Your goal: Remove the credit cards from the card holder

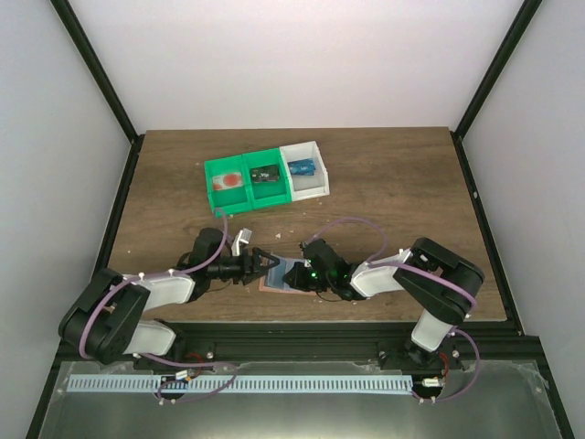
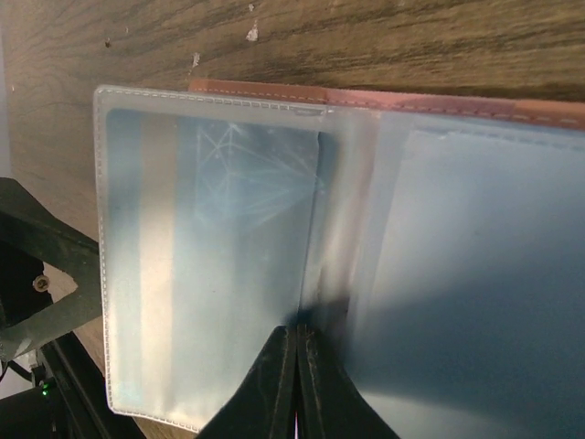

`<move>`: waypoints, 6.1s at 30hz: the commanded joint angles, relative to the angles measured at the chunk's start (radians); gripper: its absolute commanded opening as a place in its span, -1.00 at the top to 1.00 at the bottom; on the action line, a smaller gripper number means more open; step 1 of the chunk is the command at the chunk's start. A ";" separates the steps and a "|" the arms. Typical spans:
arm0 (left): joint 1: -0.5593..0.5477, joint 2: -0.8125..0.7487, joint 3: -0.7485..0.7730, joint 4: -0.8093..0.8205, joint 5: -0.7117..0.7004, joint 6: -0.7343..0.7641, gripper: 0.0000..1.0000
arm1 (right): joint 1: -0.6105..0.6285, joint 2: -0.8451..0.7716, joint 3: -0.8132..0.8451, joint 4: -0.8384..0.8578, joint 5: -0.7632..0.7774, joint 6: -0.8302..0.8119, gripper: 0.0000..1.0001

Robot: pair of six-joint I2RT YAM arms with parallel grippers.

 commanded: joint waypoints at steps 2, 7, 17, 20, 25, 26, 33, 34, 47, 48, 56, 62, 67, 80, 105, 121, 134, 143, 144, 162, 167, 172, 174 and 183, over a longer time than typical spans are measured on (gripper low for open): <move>-0.014 -0.014 0.006 0.019 0.019 -0.018 -0.54 | 0.009 -0.015 -0.009 -0.010 -0.011 -0.018 0.92; -0.028 0.002 0.000 0.047 0.017 -0.034 -0.53 | 0.010 -0.029 -0.003 -0.009 -0.004 -0.030 0.83; -0.092 0.019 0.021 0.084 -0.009 -0.073 -0.51 | 0.009 -0.060 -0.006 -0.027 0.037 -0.025 0.77; -0.095 0.030 0.020 0.100 -0.010 -0.081 -0.51 | 0.008 -0.115 -0.041 -0.046 0.089 -0.021 0.72; -0.109 0.047 0.009 0.156 -0.013 -0.106 -0.51 | 0.005 -0.211 -0.106 -0.061 0.157 -0.004 0.67; -0.117 0.051 0.009 0.174 -0.013 -0.118 -0.51 | 0.005 -0.226 -0.115 -0.068 0.175 0.003 0.66; -0.186 0.107 0.046 0.212 -0.017 -0.130 -0.51 | 0.005 -0.351 -0.173 -0.096 0.259 0.030 0.58; -0.187 0.107 0.045 0.212 -0.019 -0.130 -0.51 | 0.005 -0.372 -0.181 -0.102 0.272 0.032 0.58; -0.148 0.037 0.037 0.031 -0.141 -0.047 -0.39 | 0.005 -0.439 -0.161 -0.134 0.270 0.000 0.48; -0.138 0.034 0.038 0.014 -0.144 -0.036 -0.37 | 0.005 -0.431 -0.151 -0.134 0.261 -0.007 0.48; -0.090 0.050 0.049 -0.063 -0.157 0.045 -0.21 | 0.005 -0.308 -0.103 -0.128 0.182 0.000 0.48; -0.089 0.111 0.053 -0.025 -0.136 0.053 -0.10 | 0.005 -0.235 -0.081 -0.174 0.198 0.004 0.48; -0.090 0.168 0.057 0.002 -0.111 0.052 0.00 | 0.005 -0.195 -0.089 -0.213 0.198 0.016 0.49; -0.119 0.220 0.080 0.028 -0.091 0.043 0.32 | 0.005 -0.162 -0.102 -0.148 0.157 0.023 0.49; -0.139 0.245 0.106 0.002 -0.120 0.048 0.84 | 0.005 -0.149 -0.141 -0.117 0.165 0.040 0.55; -0.138 0.225 0.115 -0.036 -0.131 0.060 0.85 | 0.005 -0.137 -0.134 -0.132 0.169 0.043 0.55; -0.120 0.195 0.104 -0.061 -0.139 0.071 1.00 | 0.004 -0.131 -0.126 -0.144 0.175 0.036 0.55; -0.069 0.150 0.084 -0.112 -0.158 0.097 1.00 | -0.003 -0.138 -0.126 -0.151 0.178 0.034 0.55; -0.062 0.139 0.082 -0.123 -0.165 0.101 1.00 | -0.003 -0.136 -0.127 -0.150 0.178 0.034 0.55; -0.044 -0.001 0.067 -0.281 -0.281 0.144 1.00 | -0.013 -0.253 -0.080 -0.290 0.223 -0.022 0.55; -0.044 -0.002 0.062 -0.294 -0.298 0.147 1.00 | -0.013 -0.267 -0.078 -0.303 0.216 -0.021 0.55; -0.044 0.006 0.056 -0.290 -0.293 0.153 1.00 | -0.013 -0.270 -0.067 -0.328 0.229 -0.021 0.54; -0.044 0.004 0.054 -0.294 -0.294 0.152 1.00 | -0.013 -0.263 -0.058 -0.337 0.226 -0.023 0.54; -0.044 0.002 0.038 -0.288 -0.289 0.157 1.00 | -0.013 -0.167 -0.021 -0.295 0.179 -0.052 0.55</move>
